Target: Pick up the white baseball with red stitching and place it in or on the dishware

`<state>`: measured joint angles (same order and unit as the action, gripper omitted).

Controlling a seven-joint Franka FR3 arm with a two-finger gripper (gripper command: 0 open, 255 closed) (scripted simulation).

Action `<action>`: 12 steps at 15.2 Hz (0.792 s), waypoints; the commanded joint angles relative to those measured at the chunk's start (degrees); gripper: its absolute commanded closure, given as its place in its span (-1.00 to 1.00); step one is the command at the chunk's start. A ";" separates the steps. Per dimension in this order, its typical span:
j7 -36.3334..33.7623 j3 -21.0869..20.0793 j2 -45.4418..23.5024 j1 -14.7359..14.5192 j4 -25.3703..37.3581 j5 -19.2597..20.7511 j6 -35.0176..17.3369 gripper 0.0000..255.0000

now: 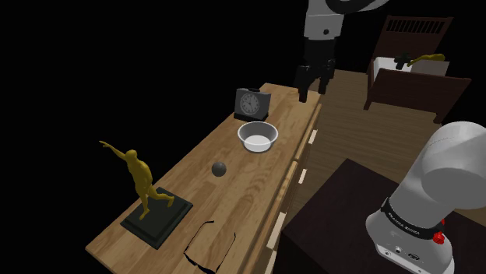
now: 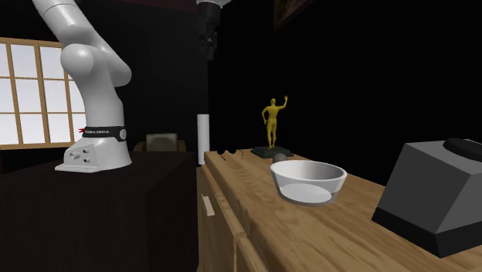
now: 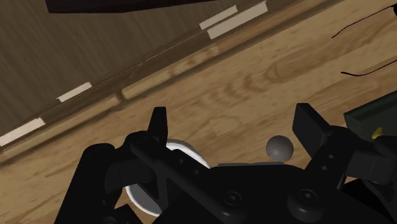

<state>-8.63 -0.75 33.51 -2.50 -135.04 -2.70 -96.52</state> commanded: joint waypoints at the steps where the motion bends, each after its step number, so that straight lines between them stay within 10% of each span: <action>1: -1.24 -1.05 -3.93 -0.35 0.50 -0.36 -3.10 -1.00; 12: -8.42 -5.89 -27.03 -2.01 8.51 0.22 -15.81 -1.00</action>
<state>-16.31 -6.26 8.78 -4.35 -127.49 -2.68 -111.22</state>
